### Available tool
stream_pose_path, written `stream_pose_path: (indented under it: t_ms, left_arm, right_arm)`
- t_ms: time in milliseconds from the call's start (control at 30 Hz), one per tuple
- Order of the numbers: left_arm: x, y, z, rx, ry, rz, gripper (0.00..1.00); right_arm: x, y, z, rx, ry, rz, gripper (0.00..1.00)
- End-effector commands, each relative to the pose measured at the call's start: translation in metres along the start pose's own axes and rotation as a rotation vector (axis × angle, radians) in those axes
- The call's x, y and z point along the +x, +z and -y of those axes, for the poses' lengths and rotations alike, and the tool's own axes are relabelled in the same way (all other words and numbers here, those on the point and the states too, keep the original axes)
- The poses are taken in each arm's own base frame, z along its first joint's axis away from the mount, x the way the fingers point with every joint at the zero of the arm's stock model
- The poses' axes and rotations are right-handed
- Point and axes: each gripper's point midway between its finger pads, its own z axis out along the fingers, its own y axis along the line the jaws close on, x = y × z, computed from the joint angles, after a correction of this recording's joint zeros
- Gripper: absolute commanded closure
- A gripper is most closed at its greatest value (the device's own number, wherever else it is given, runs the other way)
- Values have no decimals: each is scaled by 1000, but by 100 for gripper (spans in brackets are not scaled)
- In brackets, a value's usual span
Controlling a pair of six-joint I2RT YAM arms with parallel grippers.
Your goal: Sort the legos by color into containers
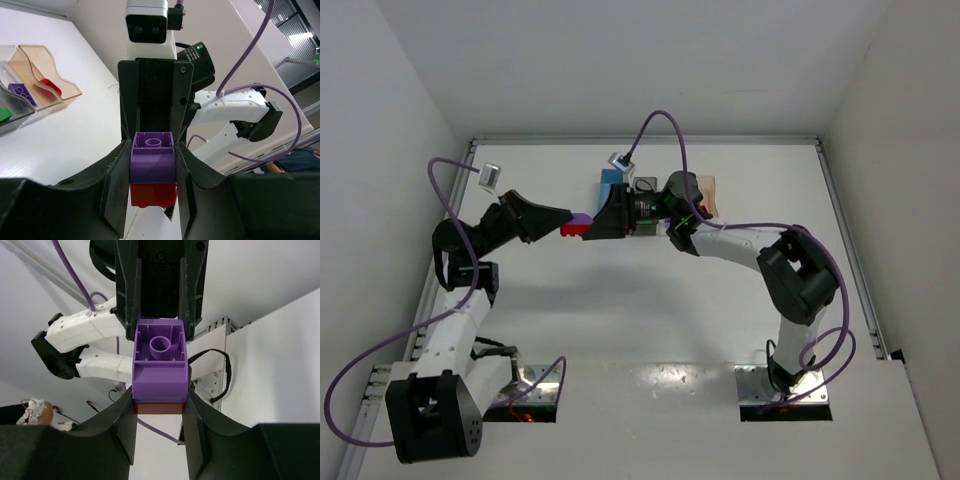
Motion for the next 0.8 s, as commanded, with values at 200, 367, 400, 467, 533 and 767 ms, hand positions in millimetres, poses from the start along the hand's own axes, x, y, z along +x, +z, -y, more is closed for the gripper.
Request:
stream_pose_path:
  t_ms: [200,367,400,467,533,767]
  left_arm:
    - [-29,-5,-21,-134,70,110,100]
    - [-3,-3,-36,-207,99,-15,100]
    - [2,-3,-36,-201,95,-36,100]
    - [9,-4,-37,-210,103,-59,100]
    - [14,-3,-39,-211,105,-75,100]
    - [34,-6,-37,-176,121,-128,97]
  right_arm:
    - [23,-5,-30,-85,-66,-123,100]
    - [8,-9,-30,-74,-82,-105,100]
    - [3,-10,-30,-72,-93,-96,100]
    - [1,-9,-27,-69,-88,-98,100]
    - [-5,-11,-27,-63,-92,-90,100]
    - [-25,-17,-24,-49,-122,-63,100]
